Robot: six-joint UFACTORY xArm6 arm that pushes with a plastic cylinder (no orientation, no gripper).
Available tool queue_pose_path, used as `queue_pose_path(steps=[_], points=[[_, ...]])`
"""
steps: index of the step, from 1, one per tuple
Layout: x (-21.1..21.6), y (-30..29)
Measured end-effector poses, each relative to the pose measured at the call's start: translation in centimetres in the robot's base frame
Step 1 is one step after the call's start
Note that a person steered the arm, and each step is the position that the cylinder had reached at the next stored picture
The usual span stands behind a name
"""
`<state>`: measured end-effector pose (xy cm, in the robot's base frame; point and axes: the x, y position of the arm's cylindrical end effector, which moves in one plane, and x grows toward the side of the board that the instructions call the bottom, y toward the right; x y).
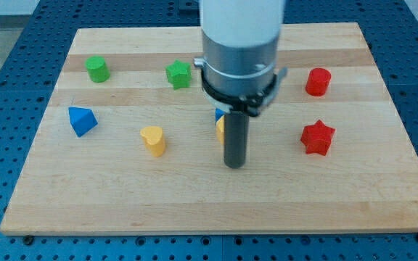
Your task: Touch the bottom of yellow heart
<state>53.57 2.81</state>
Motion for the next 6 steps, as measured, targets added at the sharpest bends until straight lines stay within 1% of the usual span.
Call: queue_pose_path(steps=[1, 2, 3, 4, 5, 6], points=[[3.6, -2.7], [3.7, -11.4], [2.5, -17.8], [-0.8, -18.8], [-2.0, -14.4], [-2.0, -12.2]])
